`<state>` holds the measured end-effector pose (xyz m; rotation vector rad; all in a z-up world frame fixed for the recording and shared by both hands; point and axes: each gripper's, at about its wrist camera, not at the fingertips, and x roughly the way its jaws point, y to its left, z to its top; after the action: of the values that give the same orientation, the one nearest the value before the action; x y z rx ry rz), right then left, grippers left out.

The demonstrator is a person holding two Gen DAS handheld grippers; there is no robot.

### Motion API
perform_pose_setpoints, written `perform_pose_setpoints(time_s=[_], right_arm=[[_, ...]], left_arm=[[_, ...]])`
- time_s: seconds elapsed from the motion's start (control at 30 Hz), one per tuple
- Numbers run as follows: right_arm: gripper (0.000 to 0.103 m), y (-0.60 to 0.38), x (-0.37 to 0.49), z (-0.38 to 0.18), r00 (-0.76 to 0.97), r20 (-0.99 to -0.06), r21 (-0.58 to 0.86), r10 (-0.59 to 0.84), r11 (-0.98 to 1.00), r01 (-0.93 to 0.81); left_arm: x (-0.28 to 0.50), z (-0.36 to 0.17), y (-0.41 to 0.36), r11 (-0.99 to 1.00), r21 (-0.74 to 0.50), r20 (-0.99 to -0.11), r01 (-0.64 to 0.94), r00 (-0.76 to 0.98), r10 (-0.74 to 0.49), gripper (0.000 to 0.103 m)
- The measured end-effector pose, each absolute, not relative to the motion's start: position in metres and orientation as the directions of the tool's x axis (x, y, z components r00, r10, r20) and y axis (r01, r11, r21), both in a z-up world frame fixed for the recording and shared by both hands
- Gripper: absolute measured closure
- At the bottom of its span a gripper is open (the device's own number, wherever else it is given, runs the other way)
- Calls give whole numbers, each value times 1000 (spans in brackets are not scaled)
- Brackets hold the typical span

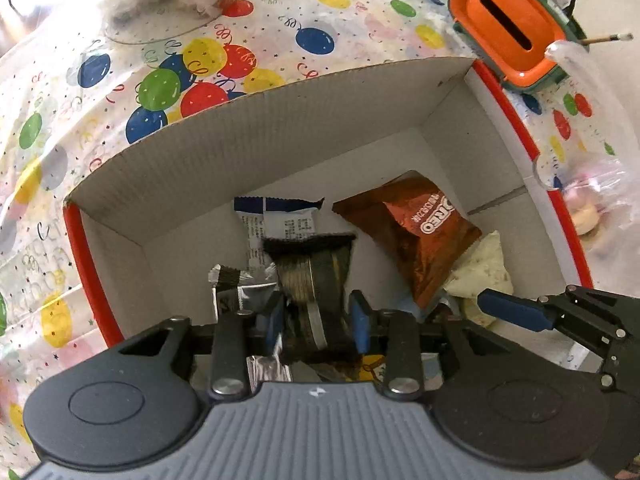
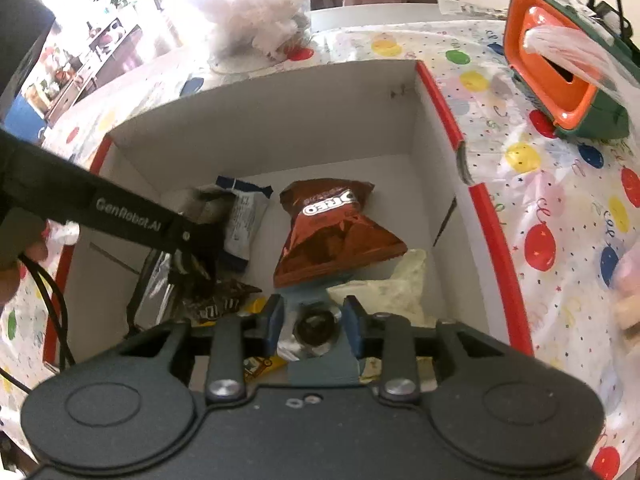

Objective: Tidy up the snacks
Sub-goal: 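Open both tools to drop the black wrapper and dark item into the box, then move both tools back toward the red chip bag and yellow packet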

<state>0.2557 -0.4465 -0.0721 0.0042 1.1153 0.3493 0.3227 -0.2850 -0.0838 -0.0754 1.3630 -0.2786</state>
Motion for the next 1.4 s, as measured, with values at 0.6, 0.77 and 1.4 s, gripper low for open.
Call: perform_pose_setpoints(time_s=[0.6,0.77,1.4], right_arm=[[37,-442,223,-21,507,-800,204,321,940,-273],[29,-435,216,-11,530,-781,207,329,938,-277],[0,-362,190,13,581,-726,190,367,920,-343]], left_arm=[[271,-26,-256,948,-245,-875,202,376,-306,47],[253,-9,-244,950,-228,-846,215,440,-302,38],[176,20,-155,984,-91,-722,153,671,-171,21]])
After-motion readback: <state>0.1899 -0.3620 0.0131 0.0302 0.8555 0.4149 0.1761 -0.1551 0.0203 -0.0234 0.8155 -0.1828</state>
